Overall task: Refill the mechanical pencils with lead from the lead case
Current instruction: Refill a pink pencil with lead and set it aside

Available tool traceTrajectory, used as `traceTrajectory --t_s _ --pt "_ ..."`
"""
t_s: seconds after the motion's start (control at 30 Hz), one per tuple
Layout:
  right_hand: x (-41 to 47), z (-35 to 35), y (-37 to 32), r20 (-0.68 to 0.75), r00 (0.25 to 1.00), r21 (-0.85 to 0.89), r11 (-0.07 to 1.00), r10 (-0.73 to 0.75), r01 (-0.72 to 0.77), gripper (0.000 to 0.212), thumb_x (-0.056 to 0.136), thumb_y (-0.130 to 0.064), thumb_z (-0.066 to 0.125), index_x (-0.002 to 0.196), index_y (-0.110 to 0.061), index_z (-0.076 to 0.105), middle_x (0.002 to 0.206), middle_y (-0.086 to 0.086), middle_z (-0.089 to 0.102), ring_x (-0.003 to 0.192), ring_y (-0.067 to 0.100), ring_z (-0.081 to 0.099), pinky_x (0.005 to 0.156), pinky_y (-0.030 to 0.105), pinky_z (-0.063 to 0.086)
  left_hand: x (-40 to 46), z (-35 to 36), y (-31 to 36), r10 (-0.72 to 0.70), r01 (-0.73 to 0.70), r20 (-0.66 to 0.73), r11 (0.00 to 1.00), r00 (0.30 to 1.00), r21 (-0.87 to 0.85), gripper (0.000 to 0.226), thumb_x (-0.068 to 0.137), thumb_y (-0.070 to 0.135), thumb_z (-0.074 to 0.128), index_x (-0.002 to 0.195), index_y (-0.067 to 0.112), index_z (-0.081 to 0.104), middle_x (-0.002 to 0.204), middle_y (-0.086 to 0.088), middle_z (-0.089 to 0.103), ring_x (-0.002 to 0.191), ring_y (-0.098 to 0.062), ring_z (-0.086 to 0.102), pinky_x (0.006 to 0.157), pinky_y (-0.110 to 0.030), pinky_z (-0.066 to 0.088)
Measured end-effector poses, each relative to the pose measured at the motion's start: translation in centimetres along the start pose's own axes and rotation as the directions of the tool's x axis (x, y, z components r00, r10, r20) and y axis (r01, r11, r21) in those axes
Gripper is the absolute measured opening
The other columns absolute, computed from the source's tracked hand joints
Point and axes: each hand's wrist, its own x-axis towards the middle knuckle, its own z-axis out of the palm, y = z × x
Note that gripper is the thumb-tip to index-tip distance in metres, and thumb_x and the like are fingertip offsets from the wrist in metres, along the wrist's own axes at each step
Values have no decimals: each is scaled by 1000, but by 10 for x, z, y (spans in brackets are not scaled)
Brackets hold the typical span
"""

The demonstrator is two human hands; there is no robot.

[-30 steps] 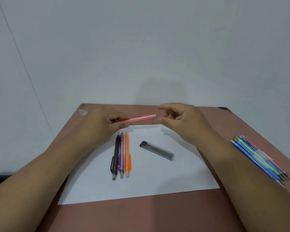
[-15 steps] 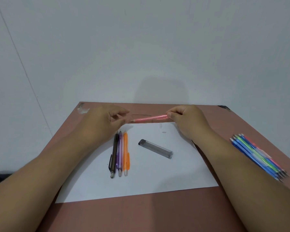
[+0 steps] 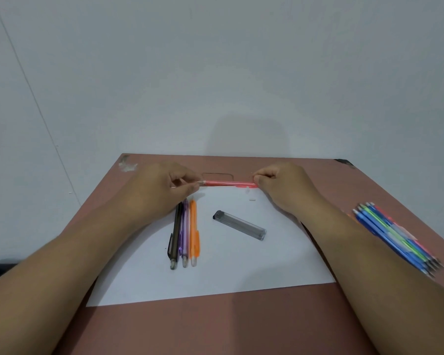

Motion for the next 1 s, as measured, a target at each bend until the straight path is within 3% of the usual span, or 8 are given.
traceTrajectory --t_s 0.1,0.17,0.33,0.4,0.6,0.77,0.87,1.0 --pt "-14 -9 -17 -18 998 97 994 -55 56 7 90 -27 73 86 -29 78 82 -17 70 67 -9 59 60 7 42 0 -2 0 -15 15 -11 1000 1000 -26 10 90 33 71 96 40 77 93 30 68 88 8 62 76 -10 49" --pt "-26 -15 -32 74 990 116 987 -119 110 4 84 -36 81 82 -32 78 76 -18 68 63 -8 56 57 5 40 -1 -4 3 -9 9 -21 999 1000 -32 10 90 35 71 91 44 74 88 32 67 84 9 62 68 -6 45" --pt "-46 -17 -53 388 914 -115 978 -117 174 33 68 -54 87 93 -35 78 79 -17 70 65 -4 61 61 16 47 -5 -8 8 -24 23 -37 999 999 -31 11 91 36 70 89 46 71 83 35 65 82 12 59 65 -1 40" --pt "-48 -15 -55 454 882 -176 958 -124 226 33 69 -52 86 95 -35 77 81 -17 69 63 -5 59 59 17 44 -6 -8 8 -28 27 -41 999 999 -39 10 91 35 70 90 44 73 84 35 67 84 8 61 69 -4 45" --pt "-49 -13 -53 402 902 -43 980 -160 193 11 77 -31 84 86 -28 78 76 -14 72 58 -4 58 55 11 43 -12 -11 18 -4 8 23 989 1000 -151 12 89 34 73 100 36 78 96 21 73 93 3 64 83 -24 51" --pt "-51 -13 -54 257 947 185 972 -192 147 10 78 -23 85 84 -26 77 71 -11 69 61 0 58 60 15 48 -17 -10 32 52 -7 160 962 986 -272 25 81 34 77 101 49 75 94 18 74 79 -10 61 71 -15 45" --pt "-52 -12 -57 219 953 253 955 -209 151 11 79 -21 86 86 -23 77 66 -12 68 59 2 59 59 16 48 -17 -6 39 58 -19 110 947 992 -322 24 84 18 77 98 38 76 90 24 74 81 4 65 71 -6 44" --pt "-52 -12 -59 259 946 258 958 -194 126 17 78 -28 87 91 -28 76 71 -6 74 66 9 67 76 38 57 -18 -9 40 45 25 138 884 989 -467 21 89 8 70 108 14 78 101 11 77 100 -4 69 82 -7 47"
